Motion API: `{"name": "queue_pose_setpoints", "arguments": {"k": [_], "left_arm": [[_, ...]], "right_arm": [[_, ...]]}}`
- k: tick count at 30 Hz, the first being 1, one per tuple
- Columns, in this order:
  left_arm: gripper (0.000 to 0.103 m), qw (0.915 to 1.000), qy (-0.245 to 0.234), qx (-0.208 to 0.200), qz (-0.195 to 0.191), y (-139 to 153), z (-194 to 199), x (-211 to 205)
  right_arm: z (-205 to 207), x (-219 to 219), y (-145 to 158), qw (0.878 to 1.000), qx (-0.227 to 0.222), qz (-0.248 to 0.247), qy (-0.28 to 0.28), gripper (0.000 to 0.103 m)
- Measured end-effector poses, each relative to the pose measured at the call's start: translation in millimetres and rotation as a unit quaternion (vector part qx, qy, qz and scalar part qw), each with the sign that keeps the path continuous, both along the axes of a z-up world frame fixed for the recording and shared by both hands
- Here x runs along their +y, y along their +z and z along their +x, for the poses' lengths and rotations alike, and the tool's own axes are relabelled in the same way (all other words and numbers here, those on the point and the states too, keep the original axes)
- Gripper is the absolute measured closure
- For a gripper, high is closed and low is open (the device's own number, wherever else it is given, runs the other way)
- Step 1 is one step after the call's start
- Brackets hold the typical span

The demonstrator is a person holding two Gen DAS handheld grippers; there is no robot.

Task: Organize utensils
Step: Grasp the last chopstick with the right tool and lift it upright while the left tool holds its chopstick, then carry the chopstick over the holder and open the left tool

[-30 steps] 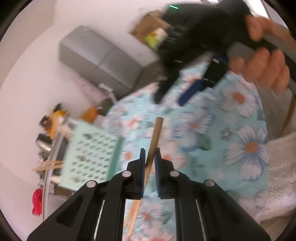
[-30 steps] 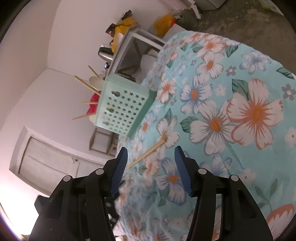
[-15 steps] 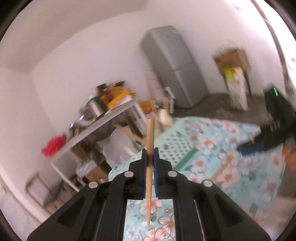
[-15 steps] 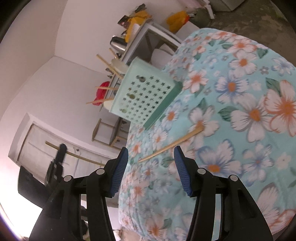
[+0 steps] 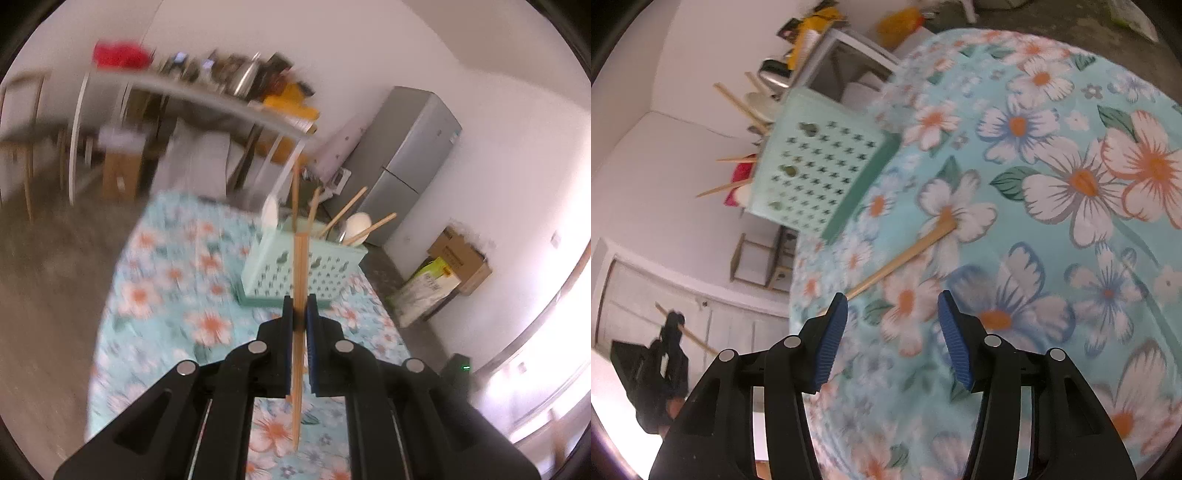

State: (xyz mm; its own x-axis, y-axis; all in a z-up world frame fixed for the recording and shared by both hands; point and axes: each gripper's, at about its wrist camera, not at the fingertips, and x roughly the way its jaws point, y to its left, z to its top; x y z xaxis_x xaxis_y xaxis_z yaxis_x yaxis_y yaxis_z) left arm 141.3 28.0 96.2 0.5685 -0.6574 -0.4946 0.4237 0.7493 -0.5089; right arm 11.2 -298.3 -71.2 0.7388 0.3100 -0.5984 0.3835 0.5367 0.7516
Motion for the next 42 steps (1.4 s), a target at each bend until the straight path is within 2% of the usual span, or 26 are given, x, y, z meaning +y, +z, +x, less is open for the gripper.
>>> {"name": "queue_pose_setpoints", "arguments": {"k": [4,7,17,22,25,30,34,42], "left_arm": [[0.097,0.9978,0.007,0.057,-0.032,-27,11,5],[0.097,0.9971,0.013,0.067,-0.035,-36,14,5],[0.097,0.998,0.013,0.056,-0.027,-44,18,1],[0.097,0.999,0.013,0.041,-0.014,-40,14,-4],[0.097,0.9995,0.011,0.029,-0.008,-35,9,-6],[0.097,0.9999,0.011,0.004,0.007,-24,2,-8],[0.097,0.9997,0.012,-0.013,0.015,-13,-2,-10],[0.097,0.998,0.018,-0.056,0.024,11,-13,-14]], "right_arm": [[18,-5,-9,1.0,0.01,0.006,-0.01,0.059],[33,-7,-12,1.0,0.013,0.009,-0.024,0.062],[53,-10,-20,0.995,0.019,0.021,-0.091,0.076],[55,-14,-26,0.992,0.023,0.032,-0.117,0.092],[54,-15,-24,0.993,0.016,0.04,-0.114,0.091],[41,-15,-5,0.994,-0.025,0.033,-0.097,0.093],[26,-15,22,0.994,-0.068,0.004,-0.082,0.095],[-4,-13,75,0.987,-0.139,-0.04,-0.074,0.099]]}}
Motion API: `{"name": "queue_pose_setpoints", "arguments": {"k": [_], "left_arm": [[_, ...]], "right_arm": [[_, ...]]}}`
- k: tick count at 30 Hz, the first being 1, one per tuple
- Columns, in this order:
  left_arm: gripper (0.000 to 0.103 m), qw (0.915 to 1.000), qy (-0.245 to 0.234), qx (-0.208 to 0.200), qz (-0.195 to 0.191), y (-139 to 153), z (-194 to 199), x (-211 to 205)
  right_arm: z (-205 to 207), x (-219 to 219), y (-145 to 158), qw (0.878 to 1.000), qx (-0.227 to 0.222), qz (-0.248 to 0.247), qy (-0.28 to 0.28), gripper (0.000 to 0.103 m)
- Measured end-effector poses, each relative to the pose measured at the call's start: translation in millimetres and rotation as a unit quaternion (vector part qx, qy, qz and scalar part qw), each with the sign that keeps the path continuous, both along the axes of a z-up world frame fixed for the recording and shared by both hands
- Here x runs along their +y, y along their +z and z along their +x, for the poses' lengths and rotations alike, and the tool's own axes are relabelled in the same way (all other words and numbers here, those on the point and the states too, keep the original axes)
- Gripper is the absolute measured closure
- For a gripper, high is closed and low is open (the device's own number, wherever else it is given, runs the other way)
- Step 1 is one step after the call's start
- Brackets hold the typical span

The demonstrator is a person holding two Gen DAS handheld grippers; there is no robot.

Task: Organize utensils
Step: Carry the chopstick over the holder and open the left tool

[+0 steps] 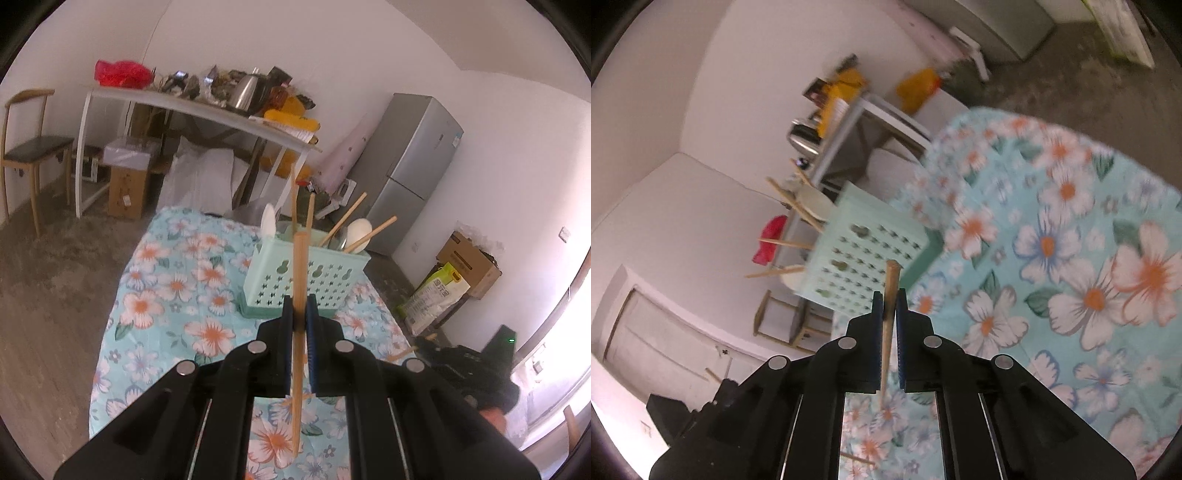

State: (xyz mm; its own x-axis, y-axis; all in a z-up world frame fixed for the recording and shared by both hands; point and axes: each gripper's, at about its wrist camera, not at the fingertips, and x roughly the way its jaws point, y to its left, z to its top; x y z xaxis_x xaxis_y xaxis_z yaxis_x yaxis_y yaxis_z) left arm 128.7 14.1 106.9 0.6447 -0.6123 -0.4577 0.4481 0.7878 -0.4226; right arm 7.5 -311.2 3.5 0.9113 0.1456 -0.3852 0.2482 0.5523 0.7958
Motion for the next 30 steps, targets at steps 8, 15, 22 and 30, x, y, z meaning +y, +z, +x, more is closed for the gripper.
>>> {"name": "queue_pose_setpoints", "arguments": {"k": [8,15,22,30], "left_arm": [[0.097,0.999,0.002,-0.039,0.022,23,-6,-11],[0.097,0.9937,0.015,-0.103,0.04,56,-12,-26],[0.097,0.9806,0.018,-0.19,0.043,95,-11,-51],[0.097,0.967,0.025,-0.252,0.024,138,29,-103]], "right_arm": [[-28,7,40,0.995,-0.049,-0.089,-0.016,0.099],[-35,1,52,0.99,-0.076,-0.116,-0.021,0.099],[-46,-10,48,0.99,-0.086,-0.112,-0.024,0.099],[-42,-14,42,0.99,-0.091,-0.108,-0.015,0.099]]}}
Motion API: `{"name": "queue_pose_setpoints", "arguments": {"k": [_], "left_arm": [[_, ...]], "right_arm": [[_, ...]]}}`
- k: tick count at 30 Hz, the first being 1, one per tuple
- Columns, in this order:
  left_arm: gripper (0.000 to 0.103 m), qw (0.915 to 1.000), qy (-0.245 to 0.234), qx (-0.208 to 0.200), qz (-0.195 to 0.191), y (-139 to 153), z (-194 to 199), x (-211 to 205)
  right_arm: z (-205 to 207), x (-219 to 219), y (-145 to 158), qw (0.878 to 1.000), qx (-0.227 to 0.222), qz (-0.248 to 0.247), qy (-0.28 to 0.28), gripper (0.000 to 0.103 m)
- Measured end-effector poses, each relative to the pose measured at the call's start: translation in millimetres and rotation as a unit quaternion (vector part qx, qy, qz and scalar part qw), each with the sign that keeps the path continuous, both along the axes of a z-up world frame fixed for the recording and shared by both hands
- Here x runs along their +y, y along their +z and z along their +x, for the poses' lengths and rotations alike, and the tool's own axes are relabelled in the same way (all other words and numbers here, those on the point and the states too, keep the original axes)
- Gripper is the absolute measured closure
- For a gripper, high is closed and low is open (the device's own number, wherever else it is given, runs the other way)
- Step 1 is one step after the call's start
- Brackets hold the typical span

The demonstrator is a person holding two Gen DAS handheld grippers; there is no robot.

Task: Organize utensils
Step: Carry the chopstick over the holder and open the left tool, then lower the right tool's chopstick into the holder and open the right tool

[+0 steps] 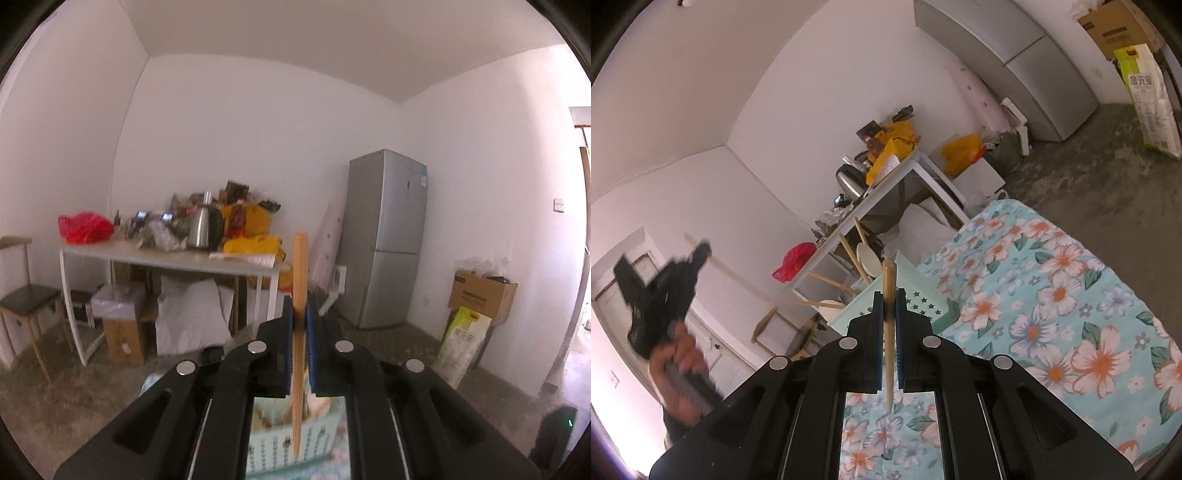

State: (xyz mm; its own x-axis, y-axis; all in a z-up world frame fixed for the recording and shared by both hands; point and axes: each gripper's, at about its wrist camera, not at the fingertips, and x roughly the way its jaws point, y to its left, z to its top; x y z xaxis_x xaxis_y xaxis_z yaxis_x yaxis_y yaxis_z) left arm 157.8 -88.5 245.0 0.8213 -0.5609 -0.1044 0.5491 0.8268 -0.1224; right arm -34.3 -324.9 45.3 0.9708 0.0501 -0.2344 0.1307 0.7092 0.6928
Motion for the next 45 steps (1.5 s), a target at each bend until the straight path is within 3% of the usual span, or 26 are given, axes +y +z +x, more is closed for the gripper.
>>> {"name": "queue_pose_setpoints", "arguments": {"k": [7,22,23,27,30,35,39,45], "left_arm": [[0.097,0.9985,0.031,-0.037,0.025,-6,41,-44],[0.097,0.9982,0.04,0.029,0.034,-88,94,-66],[0.094,0.9984,0.036,0.028,0.035,-90,92,-64],[0.061,0.9989,0.028,0.027,0.026,-90,79,-53],[0.047,0.9993,0.025,0.024,0.017,-85,66,-43],[0.032,0.9993,0.023,0.03,0.005,-78,38,-16],[0.021,0.9978,0.035,0.053,0.02,-84,18,9],[0.008,0.9922,0.072,0.097,0.032,-124,-18,55]], "right_arm": [[8,-5,-8,1.0,0.003,0.009,0.005,0.099],[19,-10,-21,0.999,0.021,0.024,0.007,0.099],[19,-9,-20,0.999,0.022,0.023,0.006,0.099],[17,-6,-18,0.999,0.022,0.023,0.007,0.099],[16,-2,-14,1.0,0.022,0.016,0.008,0.099],[14,6,-1,1.0,0.017,-0.004,0.01,0.099],[14,11,25,0.999,-0.005,-0.041,0.01,0.099],[33,29,84,0.989,-0.053,-0.141,0.007,0.099]]}}
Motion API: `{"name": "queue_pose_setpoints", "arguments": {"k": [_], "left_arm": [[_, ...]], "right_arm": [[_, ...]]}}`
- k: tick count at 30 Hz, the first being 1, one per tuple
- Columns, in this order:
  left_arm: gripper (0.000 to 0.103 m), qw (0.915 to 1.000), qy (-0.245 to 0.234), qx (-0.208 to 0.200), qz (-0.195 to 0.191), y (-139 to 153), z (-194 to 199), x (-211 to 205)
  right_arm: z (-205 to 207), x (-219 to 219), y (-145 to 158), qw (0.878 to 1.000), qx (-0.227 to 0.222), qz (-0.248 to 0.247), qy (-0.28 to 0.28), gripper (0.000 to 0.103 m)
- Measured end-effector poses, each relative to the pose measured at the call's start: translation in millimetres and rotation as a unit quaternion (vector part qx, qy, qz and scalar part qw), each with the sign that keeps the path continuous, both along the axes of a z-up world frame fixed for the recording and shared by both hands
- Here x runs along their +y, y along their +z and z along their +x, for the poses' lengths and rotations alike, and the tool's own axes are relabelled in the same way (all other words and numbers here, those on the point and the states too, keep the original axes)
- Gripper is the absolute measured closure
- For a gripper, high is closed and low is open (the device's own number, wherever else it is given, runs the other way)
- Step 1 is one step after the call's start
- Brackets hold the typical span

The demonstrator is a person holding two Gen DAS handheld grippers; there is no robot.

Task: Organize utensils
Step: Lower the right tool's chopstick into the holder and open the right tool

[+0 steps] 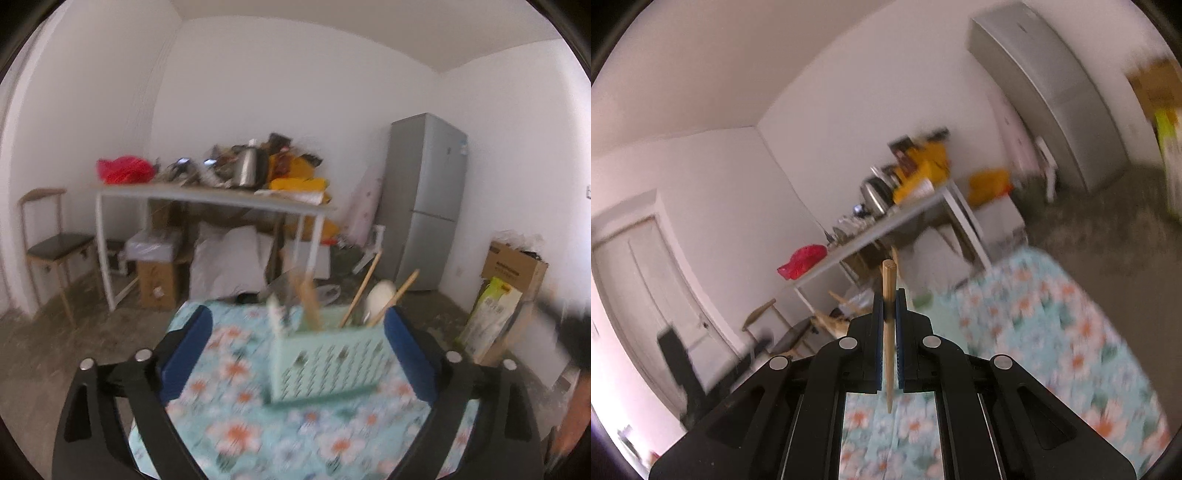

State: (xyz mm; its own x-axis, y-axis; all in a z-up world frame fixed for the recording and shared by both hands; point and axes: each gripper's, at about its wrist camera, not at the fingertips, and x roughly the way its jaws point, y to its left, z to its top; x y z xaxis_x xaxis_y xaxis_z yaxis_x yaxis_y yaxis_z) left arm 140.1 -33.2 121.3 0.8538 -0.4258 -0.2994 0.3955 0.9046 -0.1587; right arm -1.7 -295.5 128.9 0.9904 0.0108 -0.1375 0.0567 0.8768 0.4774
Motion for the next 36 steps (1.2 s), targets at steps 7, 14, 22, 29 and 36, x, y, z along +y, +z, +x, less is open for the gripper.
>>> {"name": "queue_pose_setpoints", "arguments": {"k": [7,14,22,29,36], "left_arm": [[0.006,0.9989,0.031,0.034,0.011,-44,-34,25],[0.006,0.9967,0.07,0.033,0.025,-66,-42,32],[0.006,0.995,0.085,0.038,0.036,-77,-45,38],[0.006,0.995,0.068,0.053,0.05,-82,-52,31],[0.006,0.9951,0.062,0.051,0.056,-78,-63,20]], "right_arm": [[44,36,53,0.993,-0.045,-0.113,-0.004,0.099],[114,71,54,0.979,-0.018,-0.202,-0.016,0.099],[162,91,1,0.964,0.054,-0.258,-0.028,0.099],[149,79,-9,0.975,0.081,-0.207,-0.017,0.076],[100,74,10,0.983,0.049,-0.179,-0.012,0.066]]}}
